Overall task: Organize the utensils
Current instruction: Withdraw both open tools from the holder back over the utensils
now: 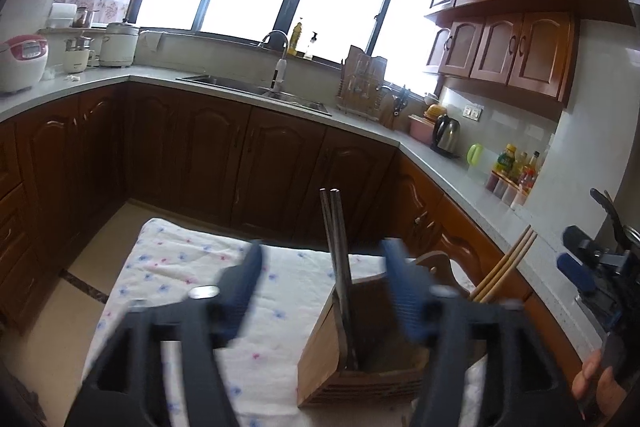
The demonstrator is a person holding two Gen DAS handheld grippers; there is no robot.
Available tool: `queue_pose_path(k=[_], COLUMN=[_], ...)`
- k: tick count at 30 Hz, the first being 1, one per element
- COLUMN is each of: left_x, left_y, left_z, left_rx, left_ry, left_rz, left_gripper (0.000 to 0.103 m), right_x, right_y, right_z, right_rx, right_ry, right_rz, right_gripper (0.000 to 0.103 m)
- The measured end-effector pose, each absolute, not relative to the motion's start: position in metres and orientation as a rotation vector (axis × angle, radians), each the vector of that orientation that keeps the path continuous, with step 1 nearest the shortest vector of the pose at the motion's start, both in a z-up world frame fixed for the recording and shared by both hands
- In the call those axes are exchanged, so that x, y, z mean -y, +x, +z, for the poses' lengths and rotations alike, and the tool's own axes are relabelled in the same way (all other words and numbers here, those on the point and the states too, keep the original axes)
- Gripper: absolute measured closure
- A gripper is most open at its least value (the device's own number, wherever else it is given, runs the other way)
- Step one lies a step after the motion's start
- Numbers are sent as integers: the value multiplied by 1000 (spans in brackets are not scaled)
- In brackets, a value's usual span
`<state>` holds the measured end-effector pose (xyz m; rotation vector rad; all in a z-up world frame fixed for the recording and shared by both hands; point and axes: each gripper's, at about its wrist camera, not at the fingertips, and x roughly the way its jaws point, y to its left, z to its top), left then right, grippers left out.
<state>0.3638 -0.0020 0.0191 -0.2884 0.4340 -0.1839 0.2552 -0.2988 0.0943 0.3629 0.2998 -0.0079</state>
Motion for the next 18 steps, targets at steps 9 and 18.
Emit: queue_pose_path(k=[9, 18], left_x=[-11, -23], left_y=[316, 265], left_z=[25, 30], left_rx=[-471, -526], left_ry=[-262, -240], left_rz=[-173, -144], left_gripper=[13, 5], right_x=[289, 275], right_y=[222, 182], right_z=[90, 81], right_rx=[-316, -363], right_ry=[356, 345], right_rz=[14, 34], right_gripper=[12, 6])
